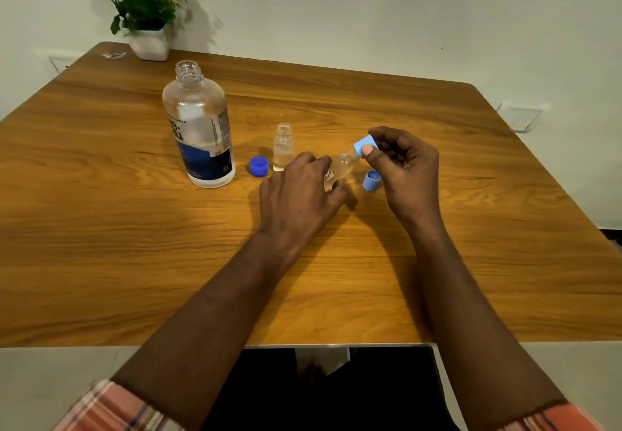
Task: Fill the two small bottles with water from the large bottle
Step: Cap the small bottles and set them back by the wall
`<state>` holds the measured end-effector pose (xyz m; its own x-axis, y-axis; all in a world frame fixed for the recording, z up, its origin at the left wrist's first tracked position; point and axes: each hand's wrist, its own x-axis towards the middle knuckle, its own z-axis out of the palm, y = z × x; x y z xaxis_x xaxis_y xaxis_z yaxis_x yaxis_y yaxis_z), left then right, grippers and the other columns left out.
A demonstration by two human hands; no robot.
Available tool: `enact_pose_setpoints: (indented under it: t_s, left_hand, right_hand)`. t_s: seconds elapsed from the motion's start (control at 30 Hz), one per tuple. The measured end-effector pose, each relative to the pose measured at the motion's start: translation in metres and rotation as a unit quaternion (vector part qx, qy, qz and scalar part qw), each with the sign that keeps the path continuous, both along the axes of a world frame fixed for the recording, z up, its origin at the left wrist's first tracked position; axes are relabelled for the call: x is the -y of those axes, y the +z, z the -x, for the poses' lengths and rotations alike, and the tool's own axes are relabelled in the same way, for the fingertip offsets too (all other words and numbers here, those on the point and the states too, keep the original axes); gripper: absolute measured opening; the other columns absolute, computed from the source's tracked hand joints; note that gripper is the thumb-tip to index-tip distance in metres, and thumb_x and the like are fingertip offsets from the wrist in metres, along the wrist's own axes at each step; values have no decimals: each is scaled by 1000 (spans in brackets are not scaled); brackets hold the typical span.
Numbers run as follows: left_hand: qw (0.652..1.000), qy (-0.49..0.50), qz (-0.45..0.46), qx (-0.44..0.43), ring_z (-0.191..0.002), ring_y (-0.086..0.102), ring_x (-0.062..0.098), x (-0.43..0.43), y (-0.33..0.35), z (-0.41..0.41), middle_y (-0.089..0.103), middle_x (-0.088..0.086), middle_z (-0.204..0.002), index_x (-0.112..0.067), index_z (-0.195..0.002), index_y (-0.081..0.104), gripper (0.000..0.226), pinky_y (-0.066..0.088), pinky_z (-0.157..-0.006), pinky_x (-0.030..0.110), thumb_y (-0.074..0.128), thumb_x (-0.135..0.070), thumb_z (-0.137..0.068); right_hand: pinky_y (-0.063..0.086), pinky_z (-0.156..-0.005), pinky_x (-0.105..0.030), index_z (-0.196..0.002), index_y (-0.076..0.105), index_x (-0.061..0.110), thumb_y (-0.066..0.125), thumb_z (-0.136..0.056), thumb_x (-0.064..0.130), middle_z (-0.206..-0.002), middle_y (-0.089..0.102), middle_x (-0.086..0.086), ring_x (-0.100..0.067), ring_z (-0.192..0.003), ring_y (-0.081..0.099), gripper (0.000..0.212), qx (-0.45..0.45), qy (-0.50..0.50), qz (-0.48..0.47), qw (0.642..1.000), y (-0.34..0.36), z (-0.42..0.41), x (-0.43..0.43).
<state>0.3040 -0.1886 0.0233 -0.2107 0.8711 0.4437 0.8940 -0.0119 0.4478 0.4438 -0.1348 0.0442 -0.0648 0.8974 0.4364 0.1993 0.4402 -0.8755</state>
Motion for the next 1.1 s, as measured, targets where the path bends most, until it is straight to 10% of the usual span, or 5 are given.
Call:
enact_pose_setpoints:
  t_s: [0.53,0.8,1.1]
  left_hand:
    - [1000,-7,10,-7,-83,63,27,3,3,-1,64,-1,-92,-20,-97,66,30,31,-57,30,55,-46,-85]
    - [1000,-16,9,-3,-84,63,25,2,1,-1,65,-2,-97,-21,-109,67,38,45,-61,33,55,-48,-85]
    - [1000,-18,17,-5,-81,62,25,3,1,0,63,-3,-91,-22,-102,67,36,35,-57,31,53,-50,-84]
  right_hand:
    - [45,-55,-25,-84,68,13,63,-84,49,-70,64,1,-11,-61,56,37,33,-18,-6,999,-1,3,1]
    - [53,-79,-18,-105,71,11,60,-88,1,-98,72,-1,-9,-95,68,23,0,19,0,1000,0,-5,-2]
    - [50,-65,-30,-81,72,8,75,-83,24,-78,71,-3,-19,-71,63,17,20,1,-13,1000,-1,-4,-2]
